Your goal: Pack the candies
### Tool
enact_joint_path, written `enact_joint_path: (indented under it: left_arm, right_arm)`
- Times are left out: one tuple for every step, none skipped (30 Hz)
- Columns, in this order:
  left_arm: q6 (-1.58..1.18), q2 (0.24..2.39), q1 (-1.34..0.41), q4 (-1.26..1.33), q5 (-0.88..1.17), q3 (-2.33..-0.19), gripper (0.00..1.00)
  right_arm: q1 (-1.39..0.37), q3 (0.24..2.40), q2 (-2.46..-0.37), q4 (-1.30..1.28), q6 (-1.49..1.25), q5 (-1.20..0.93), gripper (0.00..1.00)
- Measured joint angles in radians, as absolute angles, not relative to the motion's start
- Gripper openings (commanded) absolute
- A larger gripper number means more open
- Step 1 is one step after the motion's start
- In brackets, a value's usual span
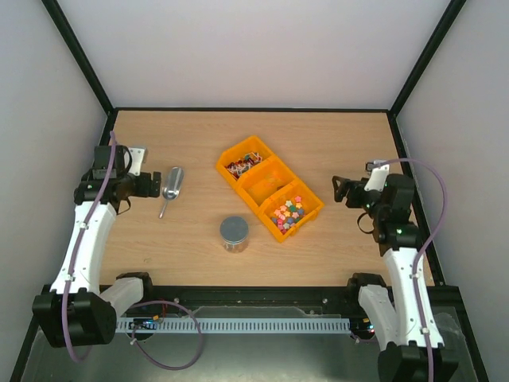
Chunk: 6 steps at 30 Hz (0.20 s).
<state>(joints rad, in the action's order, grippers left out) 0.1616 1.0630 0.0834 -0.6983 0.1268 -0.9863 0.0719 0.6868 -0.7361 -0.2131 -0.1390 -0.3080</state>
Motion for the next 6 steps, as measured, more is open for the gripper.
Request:
enact_joint_path:
  left_arm:
    - [0.159,1.063,0.083,-0.695,0.118,-0.986,0.99]
    - [0.157,1.063,0.083,-0.692,0.110,-0.986,0.99]
    - [0.156,1.062,0.083,-0.689,0.105,-0.986,0.99]
    - [0.156,1.060,0.083,-0.685,0.100,-0.986,0.99]
    - [0.156,1.057,0.083,-0.680,0.098,-0.985,0.99]
    - [0.156,1.053,0.083,-0.675,0.096,-0.983,0.99]
  right_arm:
    - [0.072,0.673,-0.715,-0.213,-0.143,-0.301,0.98]
    - [0.072,0.661,-0.693,-0.213,-0.145,-0.293,0.99]
    - [0.072,0.656,-0.680,-0.214,-0.146,-0.288,0.99]
    - [0.072,0.654,-0.667,-0.214,-0.146,-0.282,0.99]
    - [0.072,0.654,-0.657,-0.213,-0.146,-0.278,0.99]
    - [0.072,0.654,-0.649,-0.213,-0.143,-0.274,0.99]
